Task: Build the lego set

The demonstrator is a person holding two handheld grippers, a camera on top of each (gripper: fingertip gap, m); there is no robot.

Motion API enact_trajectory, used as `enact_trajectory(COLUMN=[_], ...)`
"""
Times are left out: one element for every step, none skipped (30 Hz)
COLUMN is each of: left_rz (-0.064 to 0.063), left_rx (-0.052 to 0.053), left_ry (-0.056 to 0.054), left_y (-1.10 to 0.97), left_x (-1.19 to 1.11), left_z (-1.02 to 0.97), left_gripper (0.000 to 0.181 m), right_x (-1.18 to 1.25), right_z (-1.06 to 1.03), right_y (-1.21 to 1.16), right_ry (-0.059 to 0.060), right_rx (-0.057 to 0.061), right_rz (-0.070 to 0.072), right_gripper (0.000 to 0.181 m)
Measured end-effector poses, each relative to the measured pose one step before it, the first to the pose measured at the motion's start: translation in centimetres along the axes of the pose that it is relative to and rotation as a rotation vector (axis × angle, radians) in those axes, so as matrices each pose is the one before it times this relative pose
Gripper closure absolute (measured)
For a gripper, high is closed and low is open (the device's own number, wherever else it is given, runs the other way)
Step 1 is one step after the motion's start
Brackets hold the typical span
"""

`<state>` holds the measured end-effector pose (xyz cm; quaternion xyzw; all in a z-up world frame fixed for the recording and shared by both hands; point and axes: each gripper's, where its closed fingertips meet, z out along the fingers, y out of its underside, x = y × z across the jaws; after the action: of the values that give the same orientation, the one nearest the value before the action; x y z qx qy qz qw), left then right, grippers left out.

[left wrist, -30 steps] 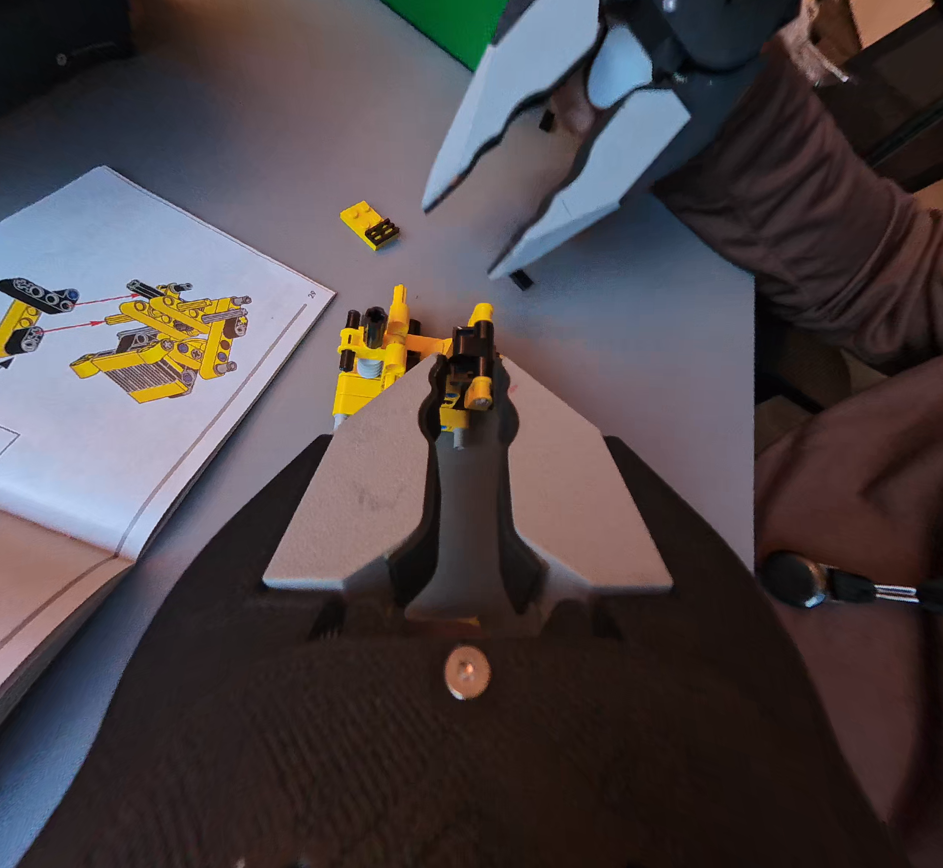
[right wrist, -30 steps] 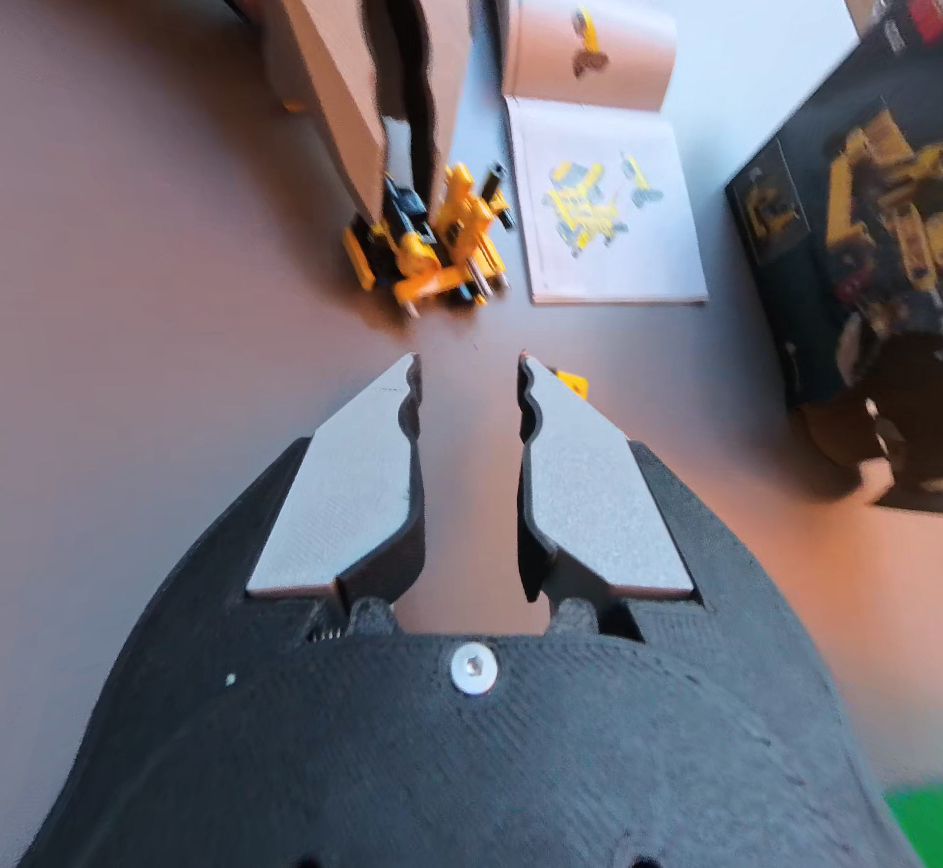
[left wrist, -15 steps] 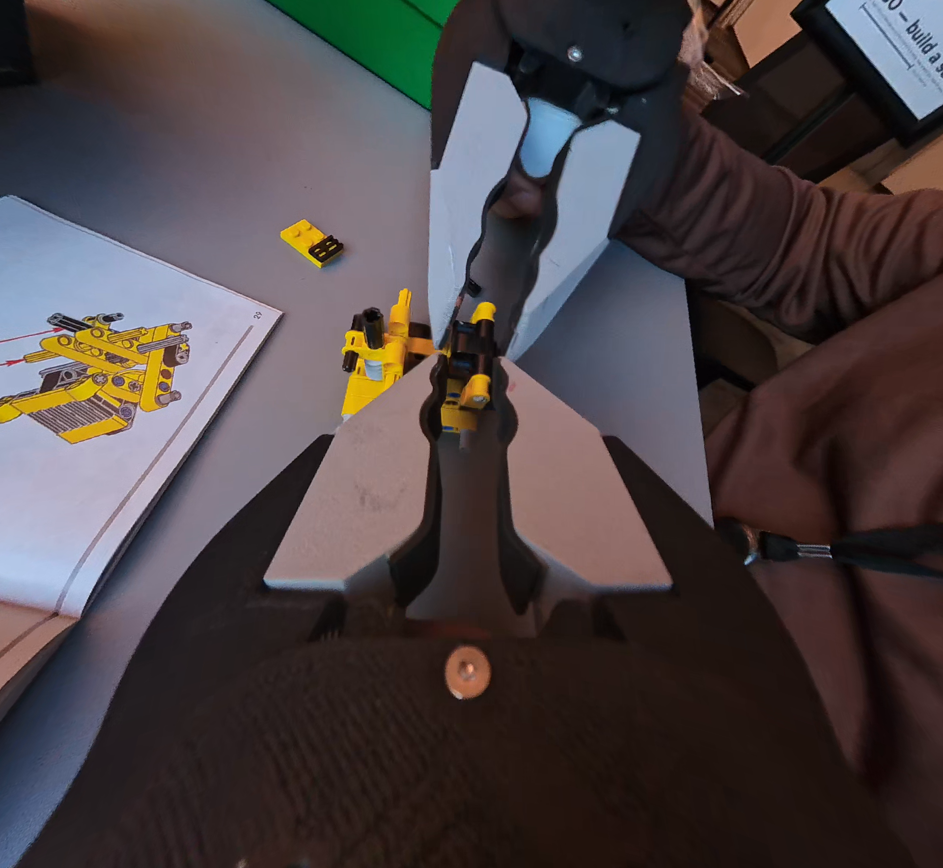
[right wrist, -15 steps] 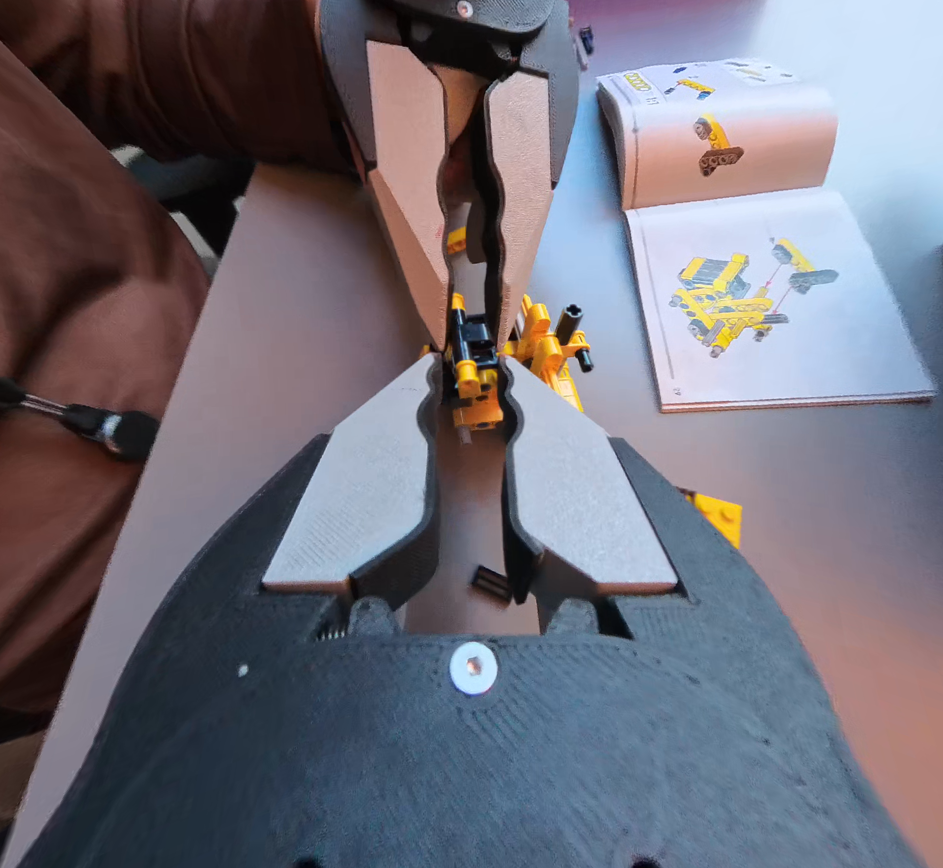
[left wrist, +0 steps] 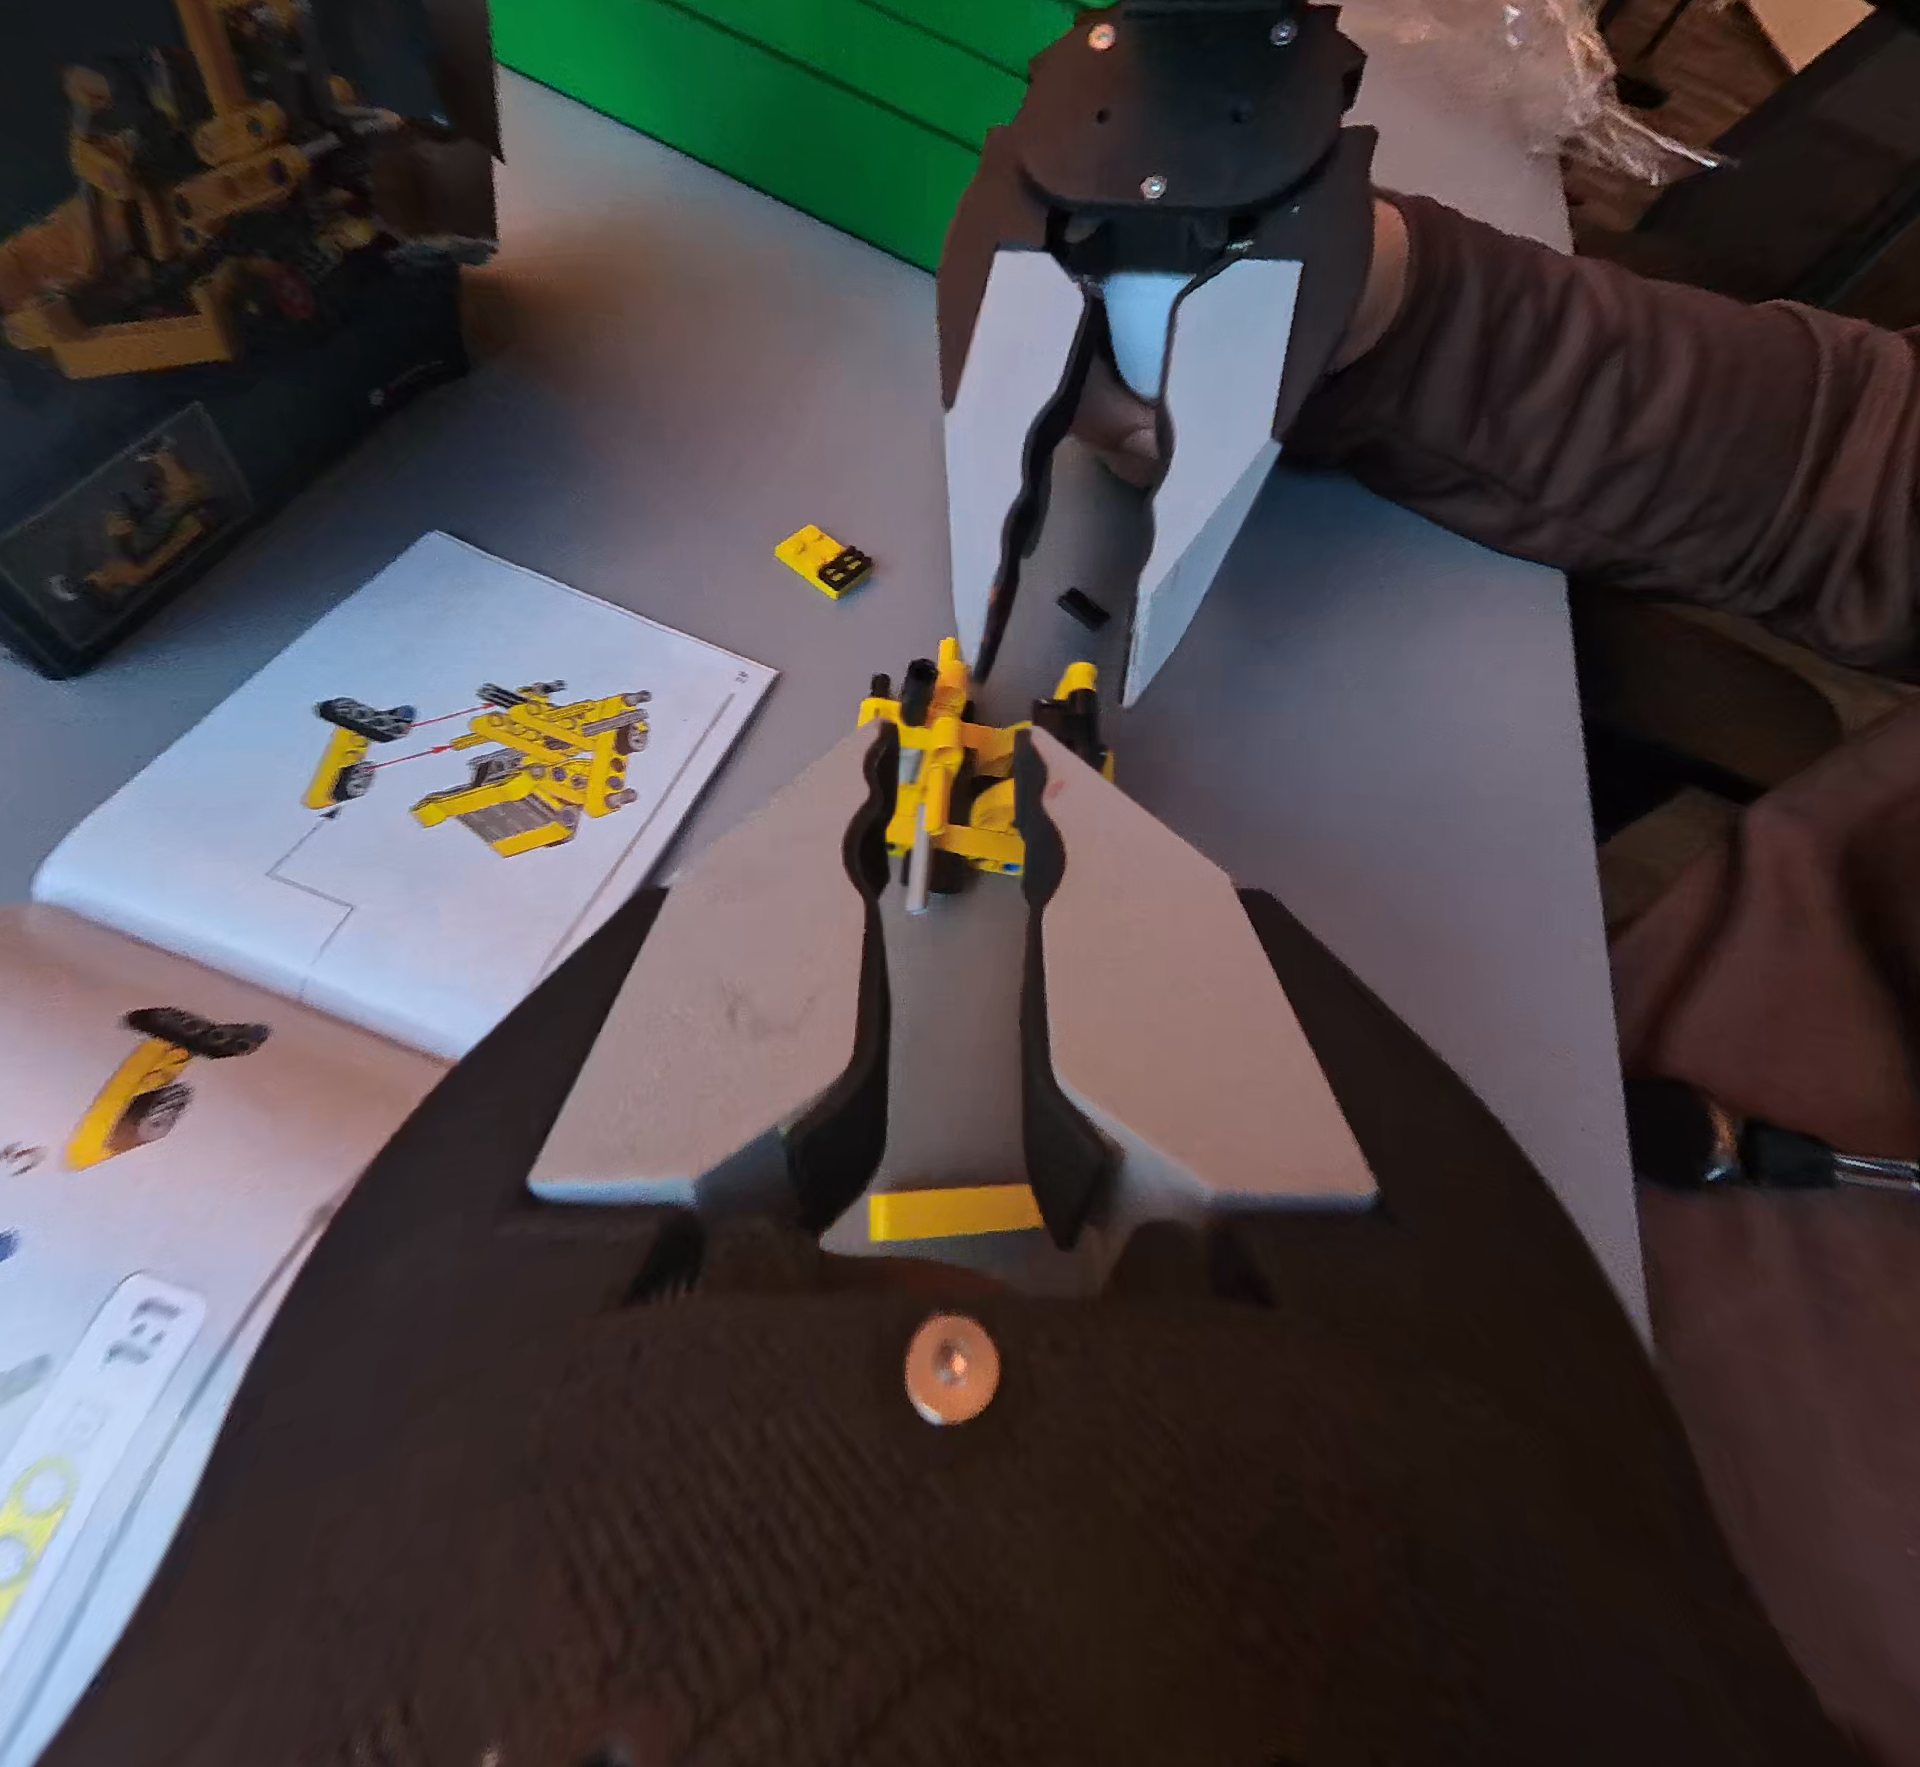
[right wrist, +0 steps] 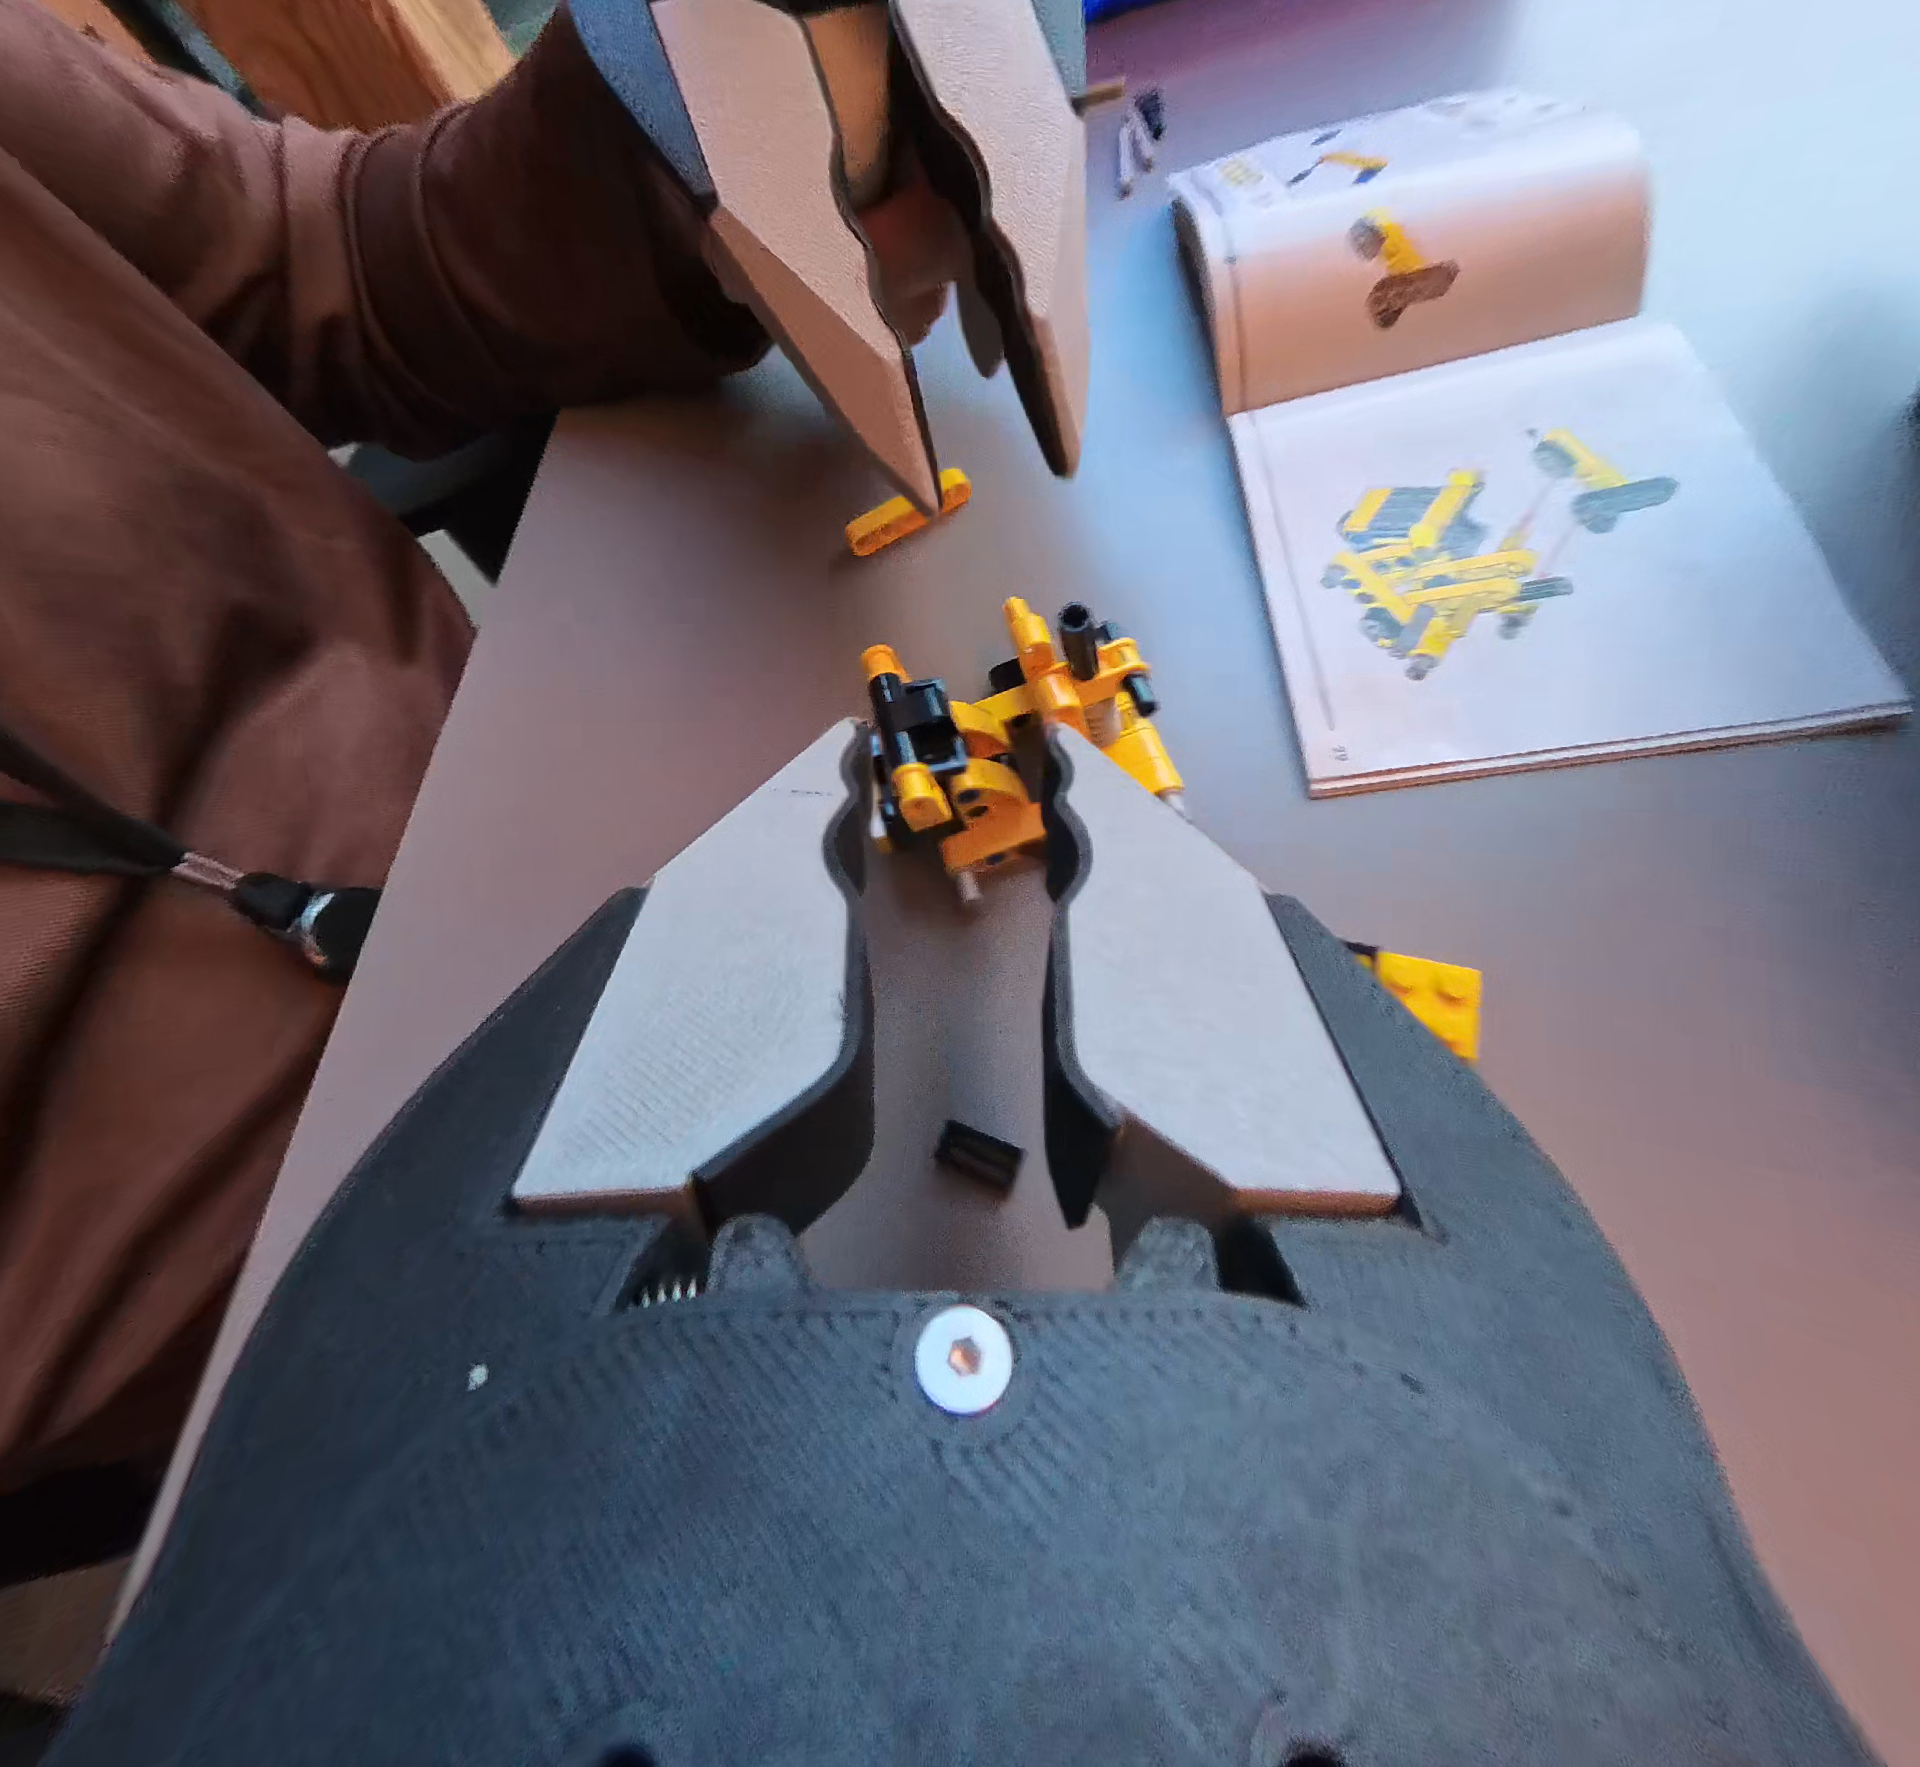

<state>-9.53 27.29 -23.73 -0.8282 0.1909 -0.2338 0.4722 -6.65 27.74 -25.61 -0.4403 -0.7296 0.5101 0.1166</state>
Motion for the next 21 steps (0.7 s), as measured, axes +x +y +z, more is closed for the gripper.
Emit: enact_trajectory(left_rz=[0.0053,0.0013,-0.0027,-0.0057,-0.0084,-0.0072,-0.0038,-0.0038,-0.0058,-0.0076,-0.0071,-0.0052,-0.0036,0.0010,0.0058,0.0083,0.0093,0.0074,0.0037,0.0010,-0.0019], left_rx=[0.0155,0.0200,0.0231,0.0175,0.0075,0.0026,0.0032,0.0035,0.0031,0.0024,0.0030,0.0044,0.0042,0.0004,-0.0055,-0.0061,-0.0041,-0.0037,-0.0044,0.0003,0.0067], left_ry=[-0.0189,-0.0191,-0.0170,-0.0217,-0.0332,-0.0383,-0.0384,-0.0339,-0.0253,-0.0164,-0.0127,-0.0123,-0.0134,-0.0101,-0.0091,-0.0151,-0.0168,-0.0130,-0.0101,-0.0081,-0.0100], left_y=[-0.298,-0.339,-0.311,-0.143,0.023,0.118,0.156,0.129,0.105,0.085,0.042,-0.005,-0.016,0.057,0.145,0.164,0.156,0.137,0.102,-0.018,-0.076], left_x=[-0.376,-0.435,-0.474,-0.627,-0.864,-0.963,-0.937,-0.825,-0.645,-0.441,-0.317,-0.253,-0.216,-0.134,-0.096,-0.193,-0.215,-0.161,-0.146,-0.126,-0.166], left_z=[-0.383,-0.415,-0.411,-0.371,-0.327,-0.272,-0.215,-0.154,-0.085,-0.017,0.016,0.063,0.089,0.117,0.130,0.120,0.111,0.091,0.051,-0.018,-0.092], left_gripper=[0.162,0.162,0.162,0.162,0.161,0.159,0.158,0.157,0.155,0.154,0.153,0.152,0.152,0.151,0.150,0.149,0.147,0.145,0.143,0.140,0.139], right_x=[0.448,0.436,0.413,0.582,0.931,1.249,1.343,1.351,1.209,0.956,0.739,0.628,0.331,0.097,0.179,0.338,0.241,0.137,0.112,0.081,0.063], right_z=[-0.444,-0.493,-0.480,-0.455,-0.424,-0.368,-0.268,-0.138,-0.006,0.100,0.170,0.195,0.219,0.198,0.125,0.036,-0.042,-0.096,-0.115,-0.115,-0.112], right_y=[-0.265,-0.347,-0.479,-0.484,-0.355,-0.184,0.190,0.648,0.781,0.659,0.547,0.495,0.413,0.289,0.177,0.062,-0.060,-0.109,-0.124,-0.129,-0.109], right_ry=[0.0294,0.0297,0.0301,0.0417,0.0637,0.0814,0.0843,0.0836,0.0750,0.0600,0.0479,0.0420,0.0246,0.0113,0.0171,0.0254,0.0177,0.0073,0.0040,-0.0002,-0.0018], right_rx=[0.0169,0.0218,0.0290,0.0285,0.0215,0.0130,-0.0050,-0.0314,-0.0386,-0.0304,-0.0241,-0.0237,-0.0215,-0.0160,-0.0119,-0.0050,0.0038,0.0084,0.0099,0.0108,0.0100], right_rz=[-0.0150,-0.0177,-0.0197,-0.0227,-0.0245,-0.0242,-0.0255,-0.0271,-0.0239,-0.0153,-0.0070,-0.0041,-0.0042,-0.0030,0.0000,0.0036,0.0065,0.0115,0.0161,0.0164,0.0140], right_gripper=[0.153,0.151,0.151,0.150,0.148,0.144,0.140,0.139,0.136,0.133,0.132,0.132,0.130,0.130,0.131,0.131,0.131,0.133,0.134,0.134,0.134])
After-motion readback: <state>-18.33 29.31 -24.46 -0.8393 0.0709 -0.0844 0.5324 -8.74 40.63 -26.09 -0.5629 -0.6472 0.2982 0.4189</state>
